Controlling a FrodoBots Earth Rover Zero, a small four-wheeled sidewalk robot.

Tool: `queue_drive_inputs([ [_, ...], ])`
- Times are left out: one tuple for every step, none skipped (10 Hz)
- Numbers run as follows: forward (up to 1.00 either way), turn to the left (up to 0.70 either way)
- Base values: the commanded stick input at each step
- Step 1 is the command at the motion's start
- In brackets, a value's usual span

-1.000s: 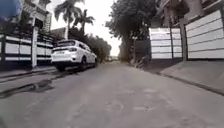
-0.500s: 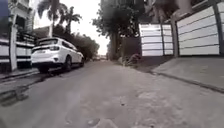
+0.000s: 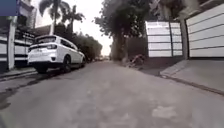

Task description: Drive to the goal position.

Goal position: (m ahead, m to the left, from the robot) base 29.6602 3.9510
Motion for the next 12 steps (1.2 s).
queue_drive_inputs([
  [1.0, 0.04],
  [1.0, 0.04],
  [1.0, 0.04],
  [1.0, 0.04],
  [1.0, 0.04],
  [1.0, 0.04],
  [1.0, 0.04],
  [1.0, 0.04],
  [1.0, 0.04],
  [1.0, 0.04],
  [1.0, 0.04],
  [1.0, 0.04],
])
